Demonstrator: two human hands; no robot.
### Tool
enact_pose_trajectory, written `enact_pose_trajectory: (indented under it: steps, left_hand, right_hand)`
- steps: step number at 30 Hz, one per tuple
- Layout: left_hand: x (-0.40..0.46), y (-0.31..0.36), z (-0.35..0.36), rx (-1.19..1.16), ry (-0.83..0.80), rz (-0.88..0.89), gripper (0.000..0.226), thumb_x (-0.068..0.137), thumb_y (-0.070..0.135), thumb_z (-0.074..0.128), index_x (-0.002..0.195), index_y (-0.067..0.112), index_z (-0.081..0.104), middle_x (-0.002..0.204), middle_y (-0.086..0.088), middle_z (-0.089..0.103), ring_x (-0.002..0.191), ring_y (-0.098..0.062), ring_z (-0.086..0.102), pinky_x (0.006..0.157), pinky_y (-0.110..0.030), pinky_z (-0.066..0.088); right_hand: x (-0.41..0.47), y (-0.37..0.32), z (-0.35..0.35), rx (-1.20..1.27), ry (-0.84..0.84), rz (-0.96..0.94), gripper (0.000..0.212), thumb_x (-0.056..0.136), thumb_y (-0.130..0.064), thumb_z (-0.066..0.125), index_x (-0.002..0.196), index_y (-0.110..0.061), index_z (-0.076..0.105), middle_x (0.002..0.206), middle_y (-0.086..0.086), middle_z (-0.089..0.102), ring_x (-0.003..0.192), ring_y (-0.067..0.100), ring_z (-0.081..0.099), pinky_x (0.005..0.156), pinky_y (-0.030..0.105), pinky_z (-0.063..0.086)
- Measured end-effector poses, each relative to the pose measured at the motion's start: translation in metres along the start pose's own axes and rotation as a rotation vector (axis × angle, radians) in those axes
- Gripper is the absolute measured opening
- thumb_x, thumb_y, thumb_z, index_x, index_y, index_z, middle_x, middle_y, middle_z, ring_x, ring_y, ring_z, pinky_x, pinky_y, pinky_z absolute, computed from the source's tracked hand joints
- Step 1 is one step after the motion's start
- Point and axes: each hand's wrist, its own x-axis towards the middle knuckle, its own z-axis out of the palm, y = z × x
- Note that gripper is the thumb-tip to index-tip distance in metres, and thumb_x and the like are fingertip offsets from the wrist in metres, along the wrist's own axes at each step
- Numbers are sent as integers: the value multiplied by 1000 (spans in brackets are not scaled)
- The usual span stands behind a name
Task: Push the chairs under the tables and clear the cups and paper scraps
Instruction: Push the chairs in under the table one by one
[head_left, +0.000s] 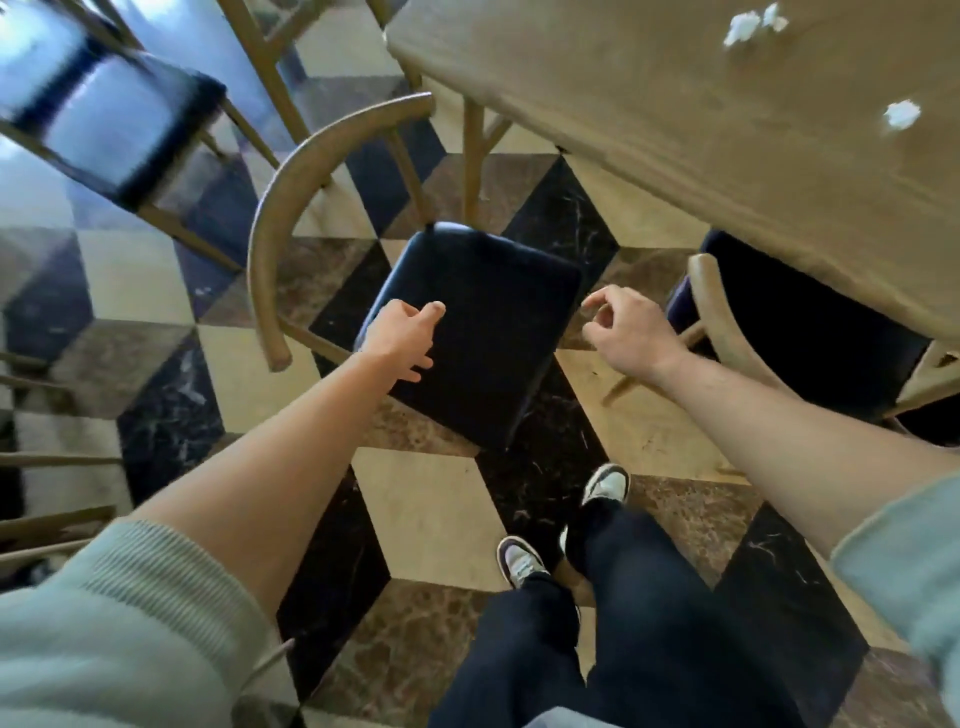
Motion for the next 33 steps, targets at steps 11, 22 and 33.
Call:
enact_pose_trajectory:
  steps: [11,22,33]
  left_hand:
    - [119,17,-160,165,335,157,20,99,38,61,106,20,65,91,-1,70,83,-16,70,69,-32,57]
    - [311,77,-219,223,-20,250,41,93,52,63,121,22,61,104,0,68,89,-14,67,67,-30,52]
    - [392,116,-202,409,-379,393,39,84,45,73,115,27,60,100,1,67,85,-16,69,65,-33,56]
  right_hand:
    - [137,-156,101,265,-366,34,32,87,-34,72,116,-31,59,98,-9,64,94,13,65,73,26,49]
    - [247,-300,232,479,-536,130,79,82,-48,73,149,-15,46,140,7,60,127,26,56,108,48,46]
    - [247,-352,310,947,-340,506,68,68,-24,73,127,-27,39,78,6,59,69,22,63,79,53,60]
